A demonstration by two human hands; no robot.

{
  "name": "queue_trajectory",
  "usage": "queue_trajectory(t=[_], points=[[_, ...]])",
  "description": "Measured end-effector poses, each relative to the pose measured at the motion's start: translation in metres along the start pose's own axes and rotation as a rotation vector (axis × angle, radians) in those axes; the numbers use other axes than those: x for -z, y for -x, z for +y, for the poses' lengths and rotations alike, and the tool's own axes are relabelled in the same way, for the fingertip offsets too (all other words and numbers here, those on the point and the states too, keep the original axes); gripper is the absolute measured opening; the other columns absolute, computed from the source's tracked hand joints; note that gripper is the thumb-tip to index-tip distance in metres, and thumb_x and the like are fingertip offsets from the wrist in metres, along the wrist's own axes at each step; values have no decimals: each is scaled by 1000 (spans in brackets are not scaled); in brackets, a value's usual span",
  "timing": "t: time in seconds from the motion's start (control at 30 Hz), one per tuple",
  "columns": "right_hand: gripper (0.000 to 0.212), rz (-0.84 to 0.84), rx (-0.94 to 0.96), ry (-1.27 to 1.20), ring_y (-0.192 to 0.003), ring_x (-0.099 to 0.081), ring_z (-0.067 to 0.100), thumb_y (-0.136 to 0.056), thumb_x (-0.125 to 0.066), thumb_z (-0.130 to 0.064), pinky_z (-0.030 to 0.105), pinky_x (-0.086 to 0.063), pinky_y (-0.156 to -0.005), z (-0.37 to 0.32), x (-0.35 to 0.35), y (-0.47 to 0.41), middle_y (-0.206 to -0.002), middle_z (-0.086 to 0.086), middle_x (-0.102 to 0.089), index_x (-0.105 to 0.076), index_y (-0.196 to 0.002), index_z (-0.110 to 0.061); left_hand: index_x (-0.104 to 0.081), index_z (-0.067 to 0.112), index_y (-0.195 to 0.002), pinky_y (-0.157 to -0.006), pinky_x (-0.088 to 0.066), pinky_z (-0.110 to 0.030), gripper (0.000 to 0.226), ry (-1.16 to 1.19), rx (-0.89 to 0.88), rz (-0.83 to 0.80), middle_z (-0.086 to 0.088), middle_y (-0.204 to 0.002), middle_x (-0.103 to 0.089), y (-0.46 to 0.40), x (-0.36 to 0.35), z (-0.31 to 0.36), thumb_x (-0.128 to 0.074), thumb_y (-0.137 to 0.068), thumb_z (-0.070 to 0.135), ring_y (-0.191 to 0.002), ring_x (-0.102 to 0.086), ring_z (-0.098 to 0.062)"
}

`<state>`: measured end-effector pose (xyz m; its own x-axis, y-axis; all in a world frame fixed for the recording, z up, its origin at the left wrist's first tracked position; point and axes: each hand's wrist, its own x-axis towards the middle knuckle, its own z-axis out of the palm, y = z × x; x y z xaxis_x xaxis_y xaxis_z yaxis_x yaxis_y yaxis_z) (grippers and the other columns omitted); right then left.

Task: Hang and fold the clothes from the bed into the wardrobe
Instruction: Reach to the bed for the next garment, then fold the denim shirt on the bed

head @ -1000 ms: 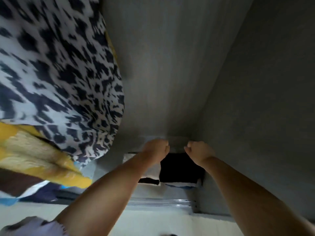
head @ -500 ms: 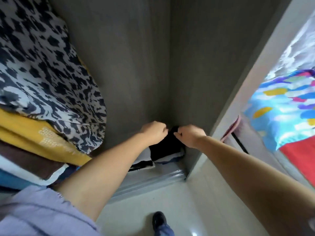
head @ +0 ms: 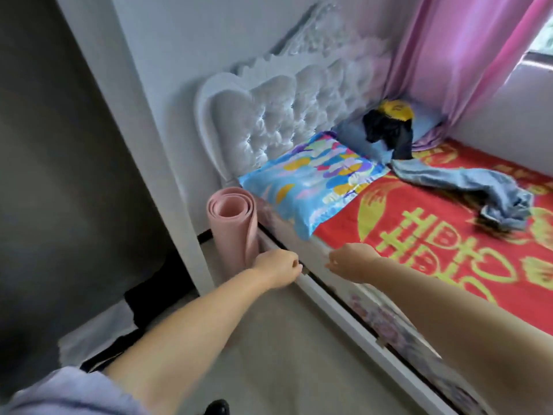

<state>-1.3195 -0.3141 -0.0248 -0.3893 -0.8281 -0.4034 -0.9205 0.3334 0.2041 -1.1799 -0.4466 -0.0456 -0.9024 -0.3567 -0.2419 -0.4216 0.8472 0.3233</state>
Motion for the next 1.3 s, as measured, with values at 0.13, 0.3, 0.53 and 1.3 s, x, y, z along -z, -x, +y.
queue_trajectory(t=[0.13, 0.3, 0.53, 1.3], points=[[37, 2, -205, -57, -98, -62, 27, -103, -31, -33, 33, -49, -69, 87, -29, 45, -111, 8, -63, -58, -117, -12, -64, 15, -100, -74, -41, -31, 31, -56, -151, -22, -7, -109, -66, -55, 5, 80, -41, -96, 36, -103, -59, -28], [32, -4, -374, -193, -95, -62, 27, -104, -33, -28, 35, -52, -69, 154, -59, 62, -107, 7, -63, -58, -115, -11, -64, 14, -102, -83, -50, -40, 33, -85, -263, -81, -5, -107, -65, -125, 5, 135, -41, -96, 36, -100, -59, -28], [31, -64, -557, -322, -96, -62, 26, -102, -35, -25, 34, -48, -61, 236, -80, 33, -98, 2, -61, -57, -121, -13, -59, 10, -91, -74, -47, -38, 32, -165, -386, -177, -11, -99, -63, -244, 2, 177, -42, -98, 35, -93, -59, -32], [32, -126, -963, -795, -90, -62, 26, -101, -31, -29, 32, -47, -67, 493, -307, 47, -102, 4, -66, -59, -108, -15, -64, 14, -110, -50, -36, -25, 32, -241, -564, -508, 3, -88, -62, -489, -130, 436, -37, -98, 26, -62, -52, -14]])
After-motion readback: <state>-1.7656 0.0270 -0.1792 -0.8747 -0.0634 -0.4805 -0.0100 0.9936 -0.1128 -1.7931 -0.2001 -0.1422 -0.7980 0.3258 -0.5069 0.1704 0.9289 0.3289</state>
